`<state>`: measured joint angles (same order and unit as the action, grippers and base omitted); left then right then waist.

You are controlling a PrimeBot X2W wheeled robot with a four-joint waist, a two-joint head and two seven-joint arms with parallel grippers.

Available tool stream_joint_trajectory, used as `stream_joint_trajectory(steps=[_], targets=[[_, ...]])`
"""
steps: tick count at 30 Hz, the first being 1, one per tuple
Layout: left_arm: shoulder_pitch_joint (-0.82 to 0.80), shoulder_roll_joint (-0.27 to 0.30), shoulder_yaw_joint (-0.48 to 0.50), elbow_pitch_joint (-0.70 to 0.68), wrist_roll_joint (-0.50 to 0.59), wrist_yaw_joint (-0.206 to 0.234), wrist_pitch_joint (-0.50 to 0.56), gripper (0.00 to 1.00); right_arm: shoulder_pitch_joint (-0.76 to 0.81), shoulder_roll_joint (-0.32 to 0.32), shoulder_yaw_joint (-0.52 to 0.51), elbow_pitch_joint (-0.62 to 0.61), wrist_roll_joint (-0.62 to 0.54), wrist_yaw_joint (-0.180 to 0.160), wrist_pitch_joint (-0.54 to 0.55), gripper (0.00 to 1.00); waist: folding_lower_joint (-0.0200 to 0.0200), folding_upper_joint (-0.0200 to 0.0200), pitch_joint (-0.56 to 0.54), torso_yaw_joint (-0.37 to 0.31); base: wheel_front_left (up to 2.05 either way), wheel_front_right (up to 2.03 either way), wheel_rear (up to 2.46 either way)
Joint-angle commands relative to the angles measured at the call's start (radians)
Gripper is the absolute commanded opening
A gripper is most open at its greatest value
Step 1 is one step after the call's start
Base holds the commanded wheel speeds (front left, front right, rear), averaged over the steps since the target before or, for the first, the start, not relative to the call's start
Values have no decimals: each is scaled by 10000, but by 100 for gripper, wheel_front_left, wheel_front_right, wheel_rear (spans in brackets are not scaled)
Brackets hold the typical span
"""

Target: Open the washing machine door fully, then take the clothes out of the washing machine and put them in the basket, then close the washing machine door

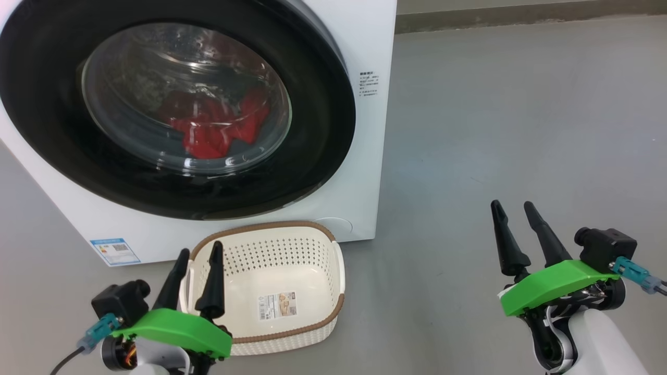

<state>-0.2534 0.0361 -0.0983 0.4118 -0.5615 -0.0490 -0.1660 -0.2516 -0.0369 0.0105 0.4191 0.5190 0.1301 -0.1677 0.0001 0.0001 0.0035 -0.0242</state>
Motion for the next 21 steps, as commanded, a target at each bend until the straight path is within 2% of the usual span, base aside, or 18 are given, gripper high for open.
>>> stream_joint_trajectory(steps=[1, 21], targets=[[-598, 111, 198, -224, 268, 82, -157, 100, -603, -97, 192, -204, -324, 5, -158, 100, 0, -1, -1, -6, 0, 0, 0], [-1071, 132, -31, -33, 2399, 409, -743, 100, -1133, -123, 453, 294, -2585, 6, -731, 100, 0, -1, -74, -43, 0, 0, 0]])
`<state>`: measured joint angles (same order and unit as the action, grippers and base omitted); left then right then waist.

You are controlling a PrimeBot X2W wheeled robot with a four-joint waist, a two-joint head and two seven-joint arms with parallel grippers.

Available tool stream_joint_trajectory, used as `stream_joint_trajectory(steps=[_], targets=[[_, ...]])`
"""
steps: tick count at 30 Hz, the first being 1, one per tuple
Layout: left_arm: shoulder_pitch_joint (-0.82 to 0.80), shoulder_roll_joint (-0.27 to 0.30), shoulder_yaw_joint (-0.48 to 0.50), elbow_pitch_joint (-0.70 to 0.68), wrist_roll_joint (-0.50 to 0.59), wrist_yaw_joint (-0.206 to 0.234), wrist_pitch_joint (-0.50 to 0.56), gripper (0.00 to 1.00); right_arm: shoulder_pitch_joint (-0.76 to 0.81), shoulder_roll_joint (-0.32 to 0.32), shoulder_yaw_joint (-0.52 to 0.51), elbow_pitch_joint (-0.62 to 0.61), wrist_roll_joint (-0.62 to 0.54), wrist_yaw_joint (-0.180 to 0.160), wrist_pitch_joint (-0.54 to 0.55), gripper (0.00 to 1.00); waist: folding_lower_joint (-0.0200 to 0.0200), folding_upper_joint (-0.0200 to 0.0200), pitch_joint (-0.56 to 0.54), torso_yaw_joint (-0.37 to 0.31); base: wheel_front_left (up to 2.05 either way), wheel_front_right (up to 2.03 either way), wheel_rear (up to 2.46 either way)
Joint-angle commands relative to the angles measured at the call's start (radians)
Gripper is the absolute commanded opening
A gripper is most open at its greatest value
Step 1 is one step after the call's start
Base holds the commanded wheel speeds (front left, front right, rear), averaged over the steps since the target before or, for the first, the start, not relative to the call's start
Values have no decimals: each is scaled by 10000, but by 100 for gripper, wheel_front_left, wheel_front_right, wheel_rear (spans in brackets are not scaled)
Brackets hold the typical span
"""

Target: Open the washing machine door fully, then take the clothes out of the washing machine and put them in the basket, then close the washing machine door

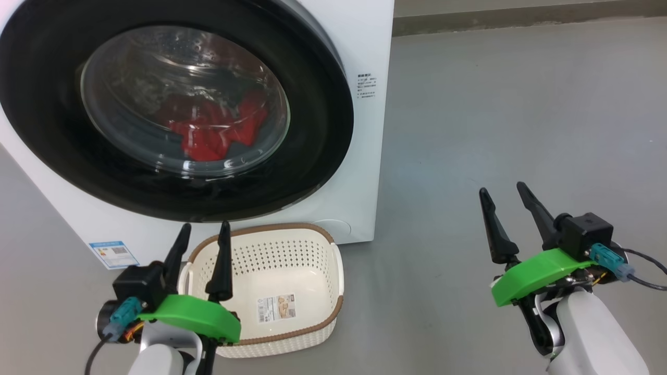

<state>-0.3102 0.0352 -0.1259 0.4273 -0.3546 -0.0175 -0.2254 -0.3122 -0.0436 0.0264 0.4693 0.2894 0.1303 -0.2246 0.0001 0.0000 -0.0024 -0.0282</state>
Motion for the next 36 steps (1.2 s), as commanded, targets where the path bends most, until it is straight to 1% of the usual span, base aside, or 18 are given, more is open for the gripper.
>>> stream_joint_trajectory(steps=[1, 8, 25, 36], targets=[[-528, 143, 241, -165, 436, 110, -178, 100, -549, -58, 311, -192, -407, 4, -190, 100, -1, 0, -28, -5, 0, 0, 0], [-692, 153, 199, -4, 1109, 228, -364, 100, -686, -66, 389, -123, -1174, 4, -371, 100, -1, 0, -90, -40, 0, 0, 0], [-732, 151, 150, -152, 996, 255, -364, 100, -714, -66, 268, -178, -1135, 4, -371, 100, -1, 0, 105, -47, 0, 0, 0], [-891, 151, -78, -942, 942, 253, -364, 100, -1021, -66, -97, -531, -1204, 4, -371, 100, -1, 0, 810, 246, 0, 0, 0]])
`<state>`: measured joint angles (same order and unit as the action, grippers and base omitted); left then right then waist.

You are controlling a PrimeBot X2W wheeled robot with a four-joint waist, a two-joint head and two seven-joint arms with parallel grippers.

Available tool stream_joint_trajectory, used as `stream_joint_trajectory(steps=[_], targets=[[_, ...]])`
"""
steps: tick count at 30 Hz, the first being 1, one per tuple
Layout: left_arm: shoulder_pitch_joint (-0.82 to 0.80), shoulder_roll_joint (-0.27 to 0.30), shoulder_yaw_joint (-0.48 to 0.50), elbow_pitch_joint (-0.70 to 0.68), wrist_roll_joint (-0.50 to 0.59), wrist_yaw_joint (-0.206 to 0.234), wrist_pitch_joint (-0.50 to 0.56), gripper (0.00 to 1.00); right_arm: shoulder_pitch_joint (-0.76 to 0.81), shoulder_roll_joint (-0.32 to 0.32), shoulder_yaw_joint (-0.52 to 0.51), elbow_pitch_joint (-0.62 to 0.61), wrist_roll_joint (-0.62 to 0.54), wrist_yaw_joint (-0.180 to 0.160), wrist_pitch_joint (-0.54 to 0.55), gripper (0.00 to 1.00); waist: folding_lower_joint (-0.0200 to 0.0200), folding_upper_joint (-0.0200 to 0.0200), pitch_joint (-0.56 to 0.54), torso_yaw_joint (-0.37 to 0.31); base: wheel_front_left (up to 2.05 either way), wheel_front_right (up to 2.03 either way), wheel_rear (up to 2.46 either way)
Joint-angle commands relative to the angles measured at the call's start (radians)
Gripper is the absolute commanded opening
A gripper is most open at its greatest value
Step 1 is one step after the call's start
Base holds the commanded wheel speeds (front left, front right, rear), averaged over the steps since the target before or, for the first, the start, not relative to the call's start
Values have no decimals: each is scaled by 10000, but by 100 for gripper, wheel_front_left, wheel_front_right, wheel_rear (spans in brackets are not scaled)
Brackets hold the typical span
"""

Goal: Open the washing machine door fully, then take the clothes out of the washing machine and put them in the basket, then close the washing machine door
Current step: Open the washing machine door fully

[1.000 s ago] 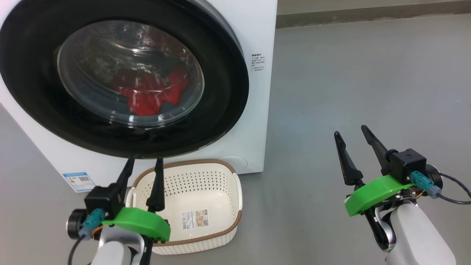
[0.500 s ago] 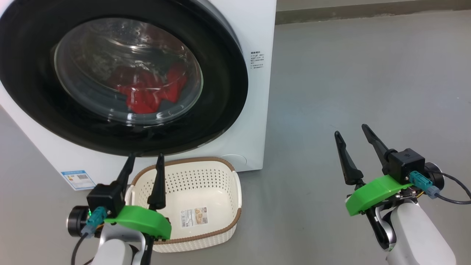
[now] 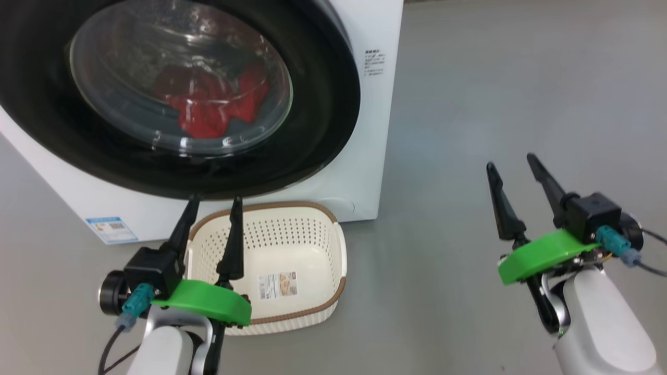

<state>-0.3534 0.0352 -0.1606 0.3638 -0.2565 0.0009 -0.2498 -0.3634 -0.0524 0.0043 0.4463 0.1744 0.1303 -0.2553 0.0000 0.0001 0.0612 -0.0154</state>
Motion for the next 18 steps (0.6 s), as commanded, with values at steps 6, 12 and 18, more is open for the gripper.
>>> stream_joint_trajectory(steps=[6, 12, 18], targets=[[-545, 151, 178, -942, 13, 77, -120, 100, -981, 22, 65, -350, -106, 4, -65, 0, 0, -1, 741, 324, 0, 0, 0], [-674, 151, 63, -1590, 31, 56, -120, 100, -1653, 22, 29, -307, 566, 4, -65, 0, 0, -1, 1370, 524, 0, 0, 0], [-763, 151, -37, -2075, 11, -28, -120, 100, -2544, 22, 66, 325, 2661, 4, 33, 0, 0, -1, 1981, 687, 0, 0, 0]])
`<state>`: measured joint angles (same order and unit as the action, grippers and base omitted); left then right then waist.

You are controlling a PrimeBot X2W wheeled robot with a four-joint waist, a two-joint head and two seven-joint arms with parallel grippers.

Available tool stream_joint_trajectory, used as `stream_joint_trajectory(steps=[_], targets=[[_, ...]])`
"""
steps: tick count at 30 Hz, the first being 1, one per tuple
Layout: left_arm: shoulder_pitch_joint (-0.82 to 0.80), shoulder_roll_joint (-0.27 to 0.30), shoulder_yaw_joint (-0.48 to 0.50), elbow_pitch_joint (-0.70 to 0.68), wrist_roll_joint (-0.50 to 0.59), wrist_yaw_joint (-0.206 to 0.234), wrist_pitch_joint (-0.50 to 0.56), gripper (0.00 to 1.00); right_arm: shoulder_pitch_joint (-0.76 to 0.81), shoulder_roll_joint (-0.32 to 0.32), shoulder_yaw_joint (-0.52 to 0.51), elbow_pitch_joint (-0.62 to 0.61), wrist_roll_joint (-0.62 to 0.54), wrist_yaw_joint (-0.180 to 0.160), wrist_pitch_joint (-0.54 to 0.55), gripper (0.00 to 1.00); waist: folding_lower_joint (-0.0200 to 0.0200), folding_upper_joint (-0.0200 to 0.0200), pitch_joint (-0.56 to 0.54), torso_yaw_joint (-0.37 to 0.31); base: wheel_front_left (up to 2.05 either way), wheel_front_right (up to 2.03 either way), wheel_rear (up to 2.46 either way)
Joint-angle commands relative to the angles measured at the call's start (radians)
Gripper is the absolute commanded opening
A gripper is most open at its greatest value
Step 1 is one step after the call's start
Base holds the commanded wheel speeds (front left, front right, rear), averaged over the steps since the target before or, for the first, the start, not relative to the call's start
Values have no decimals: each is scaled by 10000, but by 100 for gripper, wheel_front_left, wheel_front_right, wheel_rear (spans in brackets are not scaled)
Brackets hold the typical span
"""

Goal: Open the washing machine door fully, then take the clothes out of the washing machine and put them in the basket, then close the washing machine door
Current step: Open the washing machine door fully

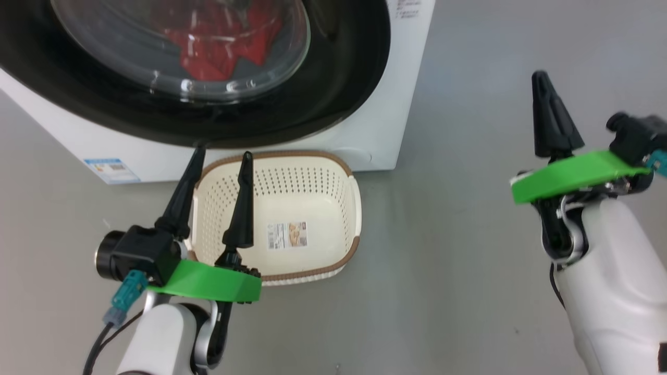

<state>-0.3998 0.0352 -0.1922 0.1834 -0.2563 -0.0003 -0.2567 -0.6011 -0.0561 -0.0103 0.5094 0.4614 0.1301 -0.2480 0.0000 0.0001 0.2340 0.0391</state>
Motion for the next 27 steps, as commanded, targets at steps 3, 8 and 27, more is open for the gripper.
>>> stream_joint_trajectory(steps=[3, 8, 27], targets=[[-350, 151, 295, -406, 37, -27, -51, 100, -694, 59, 371, -36, 849, 6, 136, 0, 0, -1, 560, 202, 0, 0, 0], [-483, 151, 315, -622, 119, -20, -51, 100, -1531, 59, 598, 132, 2212, 6, 541, 0, 0, -1, 1044, 289, 0, 0, 0], [-767, 151, 490, -840, 319, -152, -51, 100, -3729, 55, -150, -16, 7907, 6, 4428, 0, 0, -1, 2207, 676, 0, 0, 0]])
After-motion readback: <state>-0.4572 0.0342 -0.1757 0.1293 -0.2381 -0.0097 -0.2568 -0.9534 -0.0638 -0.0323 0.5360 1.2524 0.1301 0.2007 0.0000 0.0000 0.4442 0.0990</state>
